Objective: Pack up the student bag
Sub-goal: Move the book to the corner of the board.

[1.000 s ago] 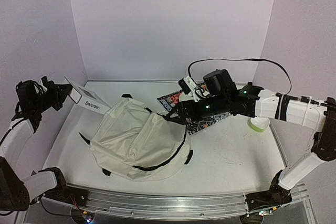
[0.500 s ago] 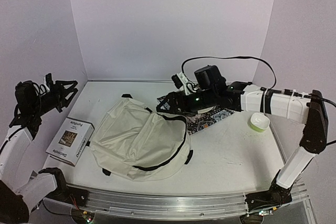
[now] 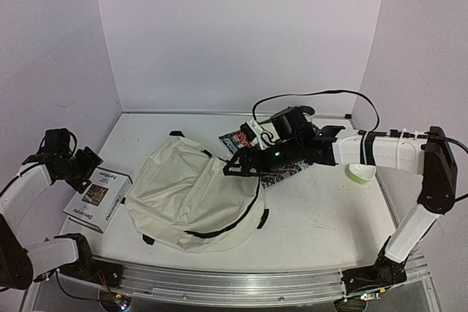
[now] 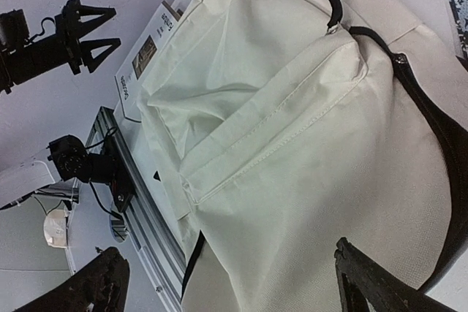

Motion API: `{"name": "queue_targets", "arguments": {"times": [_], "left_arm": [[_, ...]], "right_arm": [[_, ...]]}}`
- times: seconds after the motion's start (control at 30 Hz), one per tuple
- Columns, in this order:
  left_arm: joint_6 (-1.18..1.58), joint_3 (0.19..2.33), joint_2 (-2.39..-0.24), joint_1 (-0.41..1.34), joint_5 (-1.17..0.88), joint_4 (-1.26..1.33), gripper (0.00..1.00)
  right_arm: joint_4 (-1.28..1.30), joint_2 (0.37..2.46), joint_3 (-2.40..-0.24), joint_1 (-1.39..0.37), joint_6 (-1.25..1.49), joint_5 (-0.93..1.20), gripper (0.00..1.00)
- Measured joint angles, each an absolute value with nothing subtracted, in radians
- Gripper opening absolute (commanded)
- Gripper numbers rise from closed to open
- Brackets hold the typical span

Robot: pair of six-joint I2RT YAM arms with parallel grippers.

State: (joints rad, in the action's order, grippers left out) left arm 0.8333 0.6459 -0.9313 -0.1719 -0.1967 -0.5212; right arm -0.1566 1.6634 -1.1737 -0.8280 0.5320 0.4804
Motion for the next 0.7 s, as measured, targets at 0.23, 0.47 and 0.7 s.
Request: {"name": "queue_targets", "arguments": {"times": [0.23, 0.47, 0.7], "left_arm": [[0.865, 0.615, -0.911, -0.172, 0.056, -0.615, 0.96], [0.870, 0.572, -1.087, -0.171, 0.056, -0.596, 0.97], [0.873, 0.598, -1.166, -0.161, -0.018, -0.476, 0.97]], "right_arm": [[-0.157, 1.664, -1.142, -0.828, 0.506, 0.493, 0.98], [-0.158, 1.664, -1.138, -0.828, 0.492, 0.505, 0.98], [-0.158, 1.664, -1.133, -0.828, 0.487, 0.505, 0.98]]}}
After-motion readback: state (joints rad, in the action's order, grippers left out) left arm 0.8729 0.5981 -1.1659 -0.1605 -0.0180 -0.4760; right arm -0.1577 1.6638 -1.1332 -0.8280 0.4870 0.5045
